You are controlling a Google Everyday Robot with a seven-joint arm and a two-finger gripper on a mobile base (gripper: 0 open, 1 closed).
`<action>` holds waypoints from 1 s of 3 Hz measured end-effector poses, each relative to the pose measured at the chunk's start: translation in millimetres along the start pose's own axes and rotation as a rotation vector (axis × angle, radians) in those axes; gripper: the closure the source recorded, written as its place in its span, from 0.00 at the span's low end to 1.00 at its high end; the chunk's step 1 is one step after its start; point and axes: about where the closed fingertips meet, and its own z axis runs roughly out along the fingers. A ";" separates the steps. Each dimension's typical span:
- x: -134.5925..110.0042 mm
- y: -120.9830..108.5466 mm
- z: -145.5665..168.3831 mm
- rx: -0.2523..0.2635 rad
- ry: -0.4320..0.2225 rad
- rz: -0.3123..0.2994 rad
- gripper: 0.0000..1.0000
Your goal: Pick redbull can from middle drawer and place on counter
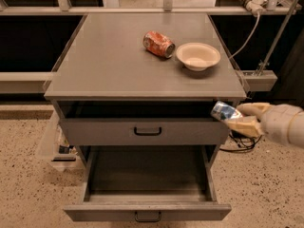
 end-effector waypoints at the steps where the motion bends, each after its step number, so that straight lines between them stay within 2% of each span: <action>1: -24.2 -6.0 -37.9 -0.065 -0.029 0.001 1.00; 2: -16.1 23.3 -47.8 -0.216 -0.064 0.066 1.00; 3: -15.7 39.1 -49.7 -0.277 -0.063 0.065 1.00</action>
Offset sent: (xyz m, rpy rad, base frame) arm -0.0896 0.0159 -0.0007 0.2832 0.2299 0.3230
